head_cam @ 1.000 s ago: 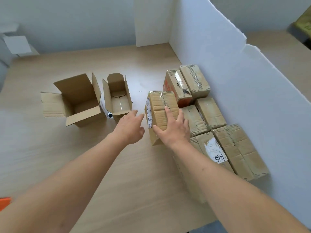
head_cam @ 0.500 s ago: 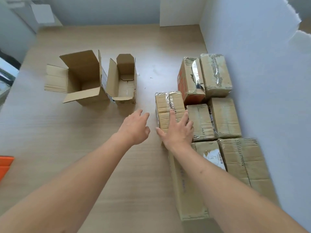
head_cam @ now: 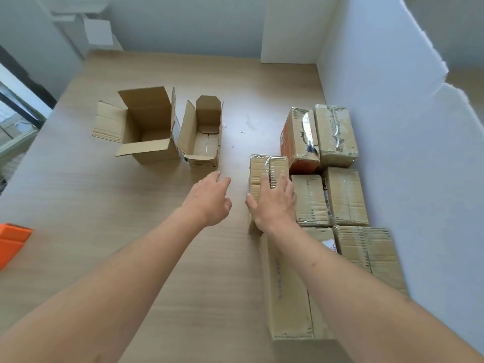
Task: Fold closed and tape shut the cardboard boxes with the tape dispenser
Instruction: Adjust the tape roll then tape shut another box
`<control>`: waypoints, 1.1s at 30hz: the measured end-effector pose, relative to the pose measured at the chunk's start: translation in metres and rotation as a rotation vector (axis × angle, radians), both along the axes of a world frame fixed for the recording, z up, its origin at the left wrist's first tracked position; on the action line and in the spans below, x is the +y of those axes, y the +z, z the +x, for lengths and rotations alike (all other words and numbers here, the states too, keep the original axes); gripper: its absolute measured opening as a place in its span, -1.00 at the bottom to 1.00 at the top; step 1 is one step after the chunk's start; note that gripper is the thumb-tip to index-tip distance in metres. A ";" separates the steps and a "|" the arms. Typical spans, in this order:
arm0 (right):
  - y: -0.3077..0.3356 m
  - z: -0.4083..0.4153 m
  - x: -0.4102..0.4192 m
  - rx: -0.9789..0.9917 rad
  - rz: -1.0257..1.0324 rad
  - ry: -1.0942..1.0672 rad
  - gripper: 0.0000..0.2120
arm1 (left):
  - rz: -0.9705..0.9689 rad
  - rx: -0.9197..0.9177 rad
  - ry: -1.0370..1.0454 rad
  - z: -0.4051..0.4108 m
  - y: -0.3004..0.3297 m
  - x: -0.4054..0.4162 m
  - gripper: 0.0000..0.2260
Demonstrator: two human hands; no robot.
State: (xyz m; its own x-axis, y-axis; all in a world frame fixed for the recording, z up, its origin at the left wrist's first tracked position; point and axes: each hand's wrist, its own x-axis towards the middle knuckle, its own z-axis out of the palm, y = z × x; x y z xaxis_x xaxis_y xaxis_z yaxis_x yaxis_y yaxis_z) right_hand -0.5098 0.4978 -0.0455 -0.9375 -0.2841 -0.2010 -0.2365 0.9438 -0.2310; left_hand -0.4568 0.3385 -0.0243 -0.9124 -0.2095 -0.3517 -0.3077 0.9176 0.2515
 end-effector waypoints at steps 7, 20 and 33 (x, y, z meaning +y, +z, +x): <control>0.040 -0.001 -0.063 -0.009 -0.075 0.222 -0.48 | -0.057 0.098 0.039 0.018 0.031 -0.061 -0.47; 0.010 0.011 -0.268 -0.126 -0.162 0.232 -0.48 | -0.204 0.128 -0.043 0.004 -0.010 -0.266 -0.50; -0.049 -0.001 -0.357 -0.024 -0.026 0.037 -0.39 | -0.138 0.223 -0.016 0.018 -0.078 -0.351 -0.54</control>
